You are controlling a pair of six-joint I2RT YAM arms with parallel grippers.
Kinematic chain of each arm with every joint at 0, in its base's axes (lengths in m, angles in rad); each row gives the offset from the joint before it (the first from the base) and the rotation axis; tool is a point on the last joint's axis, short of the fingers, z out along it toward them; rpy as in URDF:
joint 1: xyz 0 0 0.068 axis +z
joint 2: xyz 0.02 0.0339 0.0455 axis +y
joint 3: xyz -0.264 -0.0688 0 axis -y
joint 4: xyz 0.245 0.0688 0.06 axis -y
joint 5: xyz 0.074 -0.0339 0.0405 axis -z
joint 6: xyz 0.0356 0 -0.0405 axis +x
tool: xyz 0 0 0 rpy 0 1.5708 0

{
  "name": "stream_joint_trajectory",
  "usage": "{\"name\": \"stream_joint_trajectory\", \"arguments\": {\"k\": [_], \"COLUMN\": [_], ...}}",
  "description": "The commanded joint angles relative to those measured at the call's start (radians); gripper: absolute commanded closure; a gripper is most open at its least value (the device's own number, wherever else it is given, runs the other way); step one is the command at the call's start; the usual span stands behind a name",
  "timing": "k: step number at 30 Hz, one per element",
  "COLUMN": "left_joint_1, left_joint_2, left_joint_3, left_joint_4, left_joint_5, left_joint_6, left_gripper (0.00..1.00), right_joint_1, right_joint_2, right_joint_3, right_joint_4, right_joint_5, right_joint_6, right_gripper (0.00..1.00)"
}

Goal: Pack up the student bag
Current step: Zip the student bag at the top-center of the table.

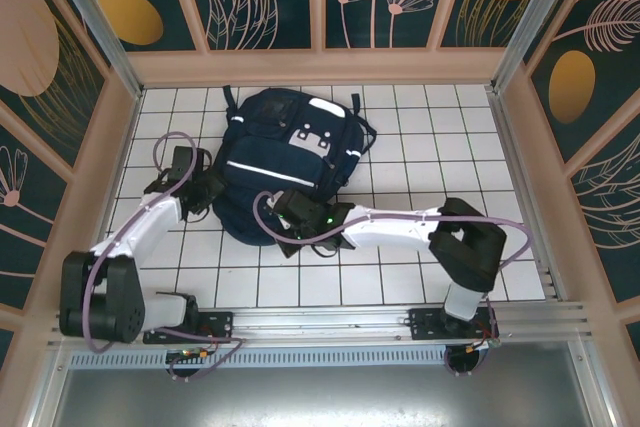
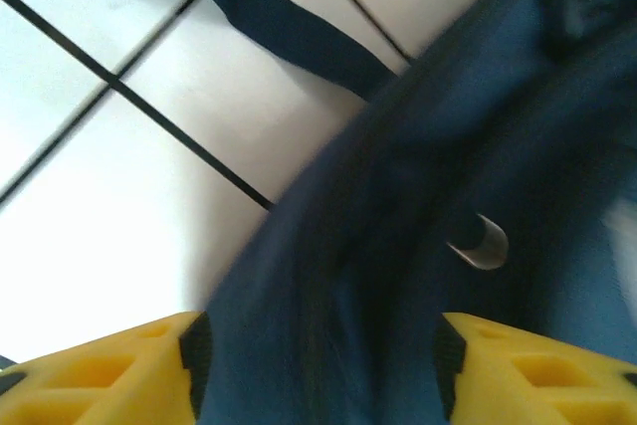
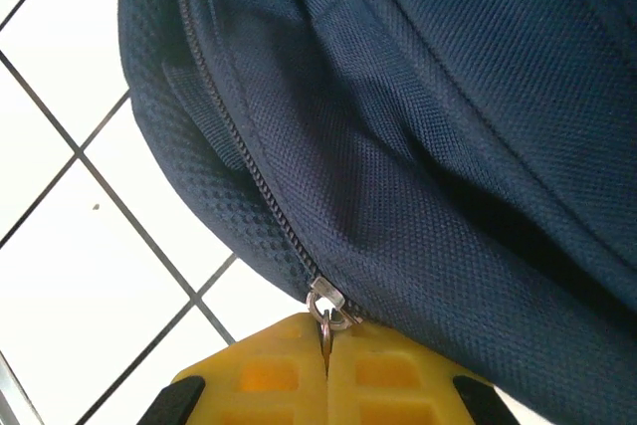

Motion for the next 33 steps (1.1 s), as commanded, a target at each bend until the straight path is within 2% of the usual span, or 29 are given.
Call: {"name": "stream_joint_trajectory", "arguments": {"k": [1,5,11,15,19,20,24,29,33], "left_joint_1": [-0.006,-0.028,-0.164,-0.22,-0.273,-0.285,-0.295,-0.292,-0.254], "left_joint_2": [-0.096,-0.198,-0.246,-0.179,-0.086,-0.067,-0.052,-0.137,-0.212], "left_joint_3": [-0.079,-0.22,-0.311,-0.33,-0.298,-0.291,-0.285,-0.249,-0.271], "left_joint_4": [-0.016,0.096,0.261,0.36,0.381,0.378,0.344,0.18,0.116], "left_joint_5": [0.121,0.255,0.225,0.195,0.171,0.16,0.109,-0.025,-0.047], "left_joint_6": [-0.071,-0.214,-0.394,-0.448,-0.453,-0.452,-0.46,-0.437,-0.421], "left_gripper": [0.36,0.36,0.34,0.33,0.35,0.41,1.0,1.0,1.0], "right_joint_1": [0.004,-0.01,-0.019,-0.019,-0.019,-0.019,-0.02,-0.072,-0.148], "right_joint_2": [0.024,0.037,0.043,0.04,0.033,0.032,0.017,-0.053,-0.122], "right_joint_3": [0.054,0.063,0.068,0.073,0.068,0.067,0.052,-0.041,-0.129], "right_joint_4": [0.042,0.044,0.049,0.048,0.048,0.048,0.046,0.052,0.043], "right_joint_5": [-0.038,-0.051,-0.062,-0.066,-0.063,-0.062,-0.04,-0.001,0.035], "right_joint_6": [-0.023,-0.021,-0.03,-0.037,-0.035,-0.035,-0.026,-0.002,-0.002], "right_gripper": [1.0,1.0,1.0,1.0,1.0,1.0,1.0,1.0,1.0]}}
